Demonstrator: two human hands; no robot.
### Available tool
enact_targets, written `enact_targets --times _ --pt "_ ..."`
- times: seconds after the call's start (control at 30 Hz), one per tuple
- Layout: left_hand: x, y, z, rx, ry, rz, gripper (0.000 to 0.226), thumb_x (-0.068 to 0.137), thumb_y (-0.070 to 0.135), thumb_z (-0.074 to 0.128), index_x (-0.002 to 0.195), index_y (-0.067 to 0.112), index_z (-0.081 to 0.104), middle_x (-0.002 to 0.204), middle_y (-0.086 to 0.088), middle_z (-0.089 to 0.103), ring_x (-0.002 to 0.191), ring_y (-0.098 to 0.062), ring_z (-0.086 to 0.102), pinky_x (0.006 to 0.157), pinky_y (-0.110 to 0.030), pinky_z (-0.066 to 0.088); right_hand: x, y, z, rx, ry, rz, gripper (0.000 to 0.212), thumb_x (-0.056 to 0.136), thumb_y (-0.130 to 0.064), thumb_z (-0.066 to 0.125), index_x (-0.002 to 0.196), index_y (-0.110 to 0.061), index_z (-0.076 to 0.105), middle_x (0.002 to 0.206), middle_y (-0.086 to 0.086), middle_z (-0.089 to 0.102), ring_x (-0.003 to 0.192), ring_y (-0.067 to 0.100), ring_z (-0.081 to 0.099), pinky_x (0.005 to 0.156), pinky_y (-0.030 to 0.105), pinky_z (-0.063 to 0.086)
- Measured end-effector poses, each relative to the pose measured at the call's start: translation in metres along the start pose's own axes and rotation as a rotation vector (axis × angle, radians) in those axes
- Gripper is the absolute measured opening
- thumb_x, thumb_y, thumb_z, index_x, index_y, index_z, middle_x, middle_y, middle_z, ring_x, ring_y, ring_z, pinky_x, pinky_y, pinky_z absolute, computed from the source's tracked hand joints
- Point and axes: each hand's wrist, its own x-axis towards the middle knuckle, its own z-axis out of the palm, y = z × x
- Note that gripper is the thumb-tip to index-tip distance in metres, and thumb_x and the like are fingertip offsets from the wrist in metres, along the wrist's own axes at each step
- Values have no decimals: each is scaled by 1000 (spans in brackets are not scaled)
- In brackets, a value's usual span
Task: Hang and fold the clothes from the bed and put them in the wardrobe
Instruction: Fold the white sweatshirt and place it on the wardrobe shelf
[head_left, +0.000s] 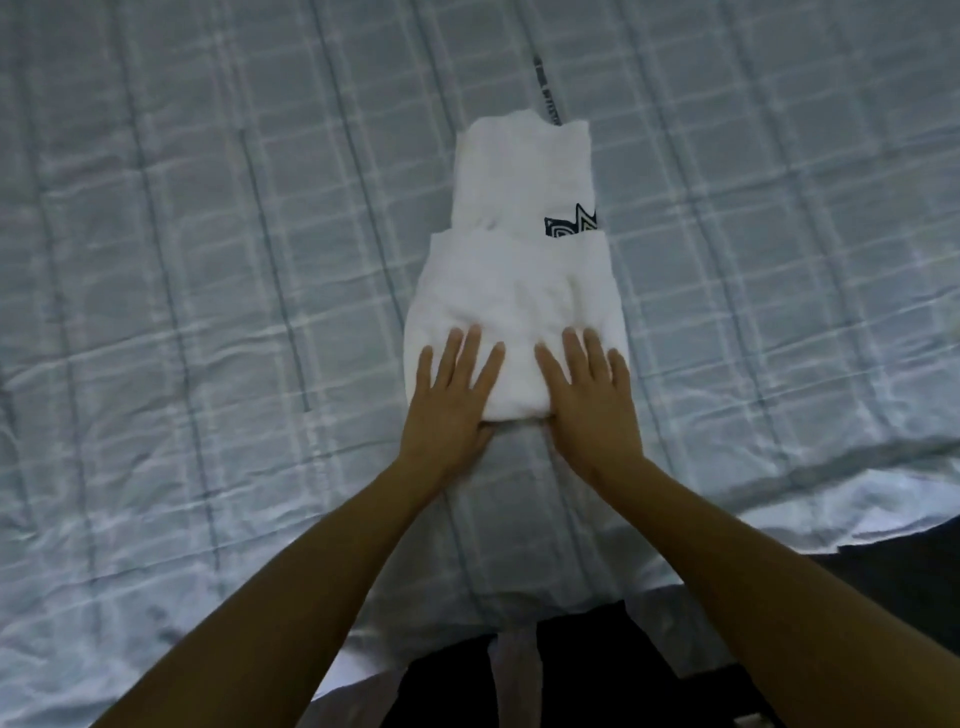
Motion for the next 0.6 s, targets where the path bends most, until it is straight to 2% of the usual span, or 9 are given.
enact_targets --times 0.13,0.23,0.3,0.33,0.4,0.47,0.53,0.6 --pt "13 -1 -3 21 43 -11 86 54 8 81 134 4 49 137 -24 48 128 -40 45 102 -59 34 9 8 -9 35 60 -73 58 65 -16 75 120 -9 59 120 19 62 112 40 57 84 46 46" --pt "-8 6 -12 -20 24 58 74 48 4 82 119 3 62 119 -22 63 108 -38 61 87 -55 48 -11 9 -25 77 16 -120 60 56 -21 75 113 -10 62 105 15 66 94 37 64 69 40 48" --pt "-28 12 -25 -102 -53 142 60 52 7 74 111 2 67 107 -22 68 94 -38 67 74 -48 54 -36 5 -39 103 -115 -156 60 55 -27 75 111 -12 63 96 11 67 82 34 65 62 37 49" --pt "-36 15 -40 -196 -129 166 53 59 12 64 111 2 67 106 -21 68 92 -37 68 72 -44 56 -46 2 -50 109 -225 -164 57 60 -33 73 113 -15 61 95 8 66 81 32 65 62 36 49" --pt "-36 21 -84 -322 -431 139 48 77 20 48 122 7 62 122 -15 63 108 -31 61 88 -30 49 -54 1 -77 99 -403 -170 53 74 -47 62 121 -24 54 103 2 64 88 27 64 70 34 47" --pt "-13 20 -120 -274 -741 162 37 88 19 51 122 11 60 130 -11 57 118 -27 53 94 -27 39 -45 3 -105 134 -460 -168 50 77 -55 58 119 -30 52 108 -1 64 94 23 62 76 31 45" --pt "25 17 -153 -196 -825 207 32 88 19 55 119 12 61 129 -12 57 117 -27 53 94 -29 39 -18 11 -136 183 -506 -100 47 76 -56 59 115 -31 53 113 0 64 100 23 60 79 30 43" --pt "64 11 -181 -153 -744 192 31 87 20 57 116 11 63 126 -14 59 112 -29 55 91 -30 42 15 23 -163 191 -445 2 49 76 -53 61 118 -29 53 118 3 62 106 27 58 80 31 42"
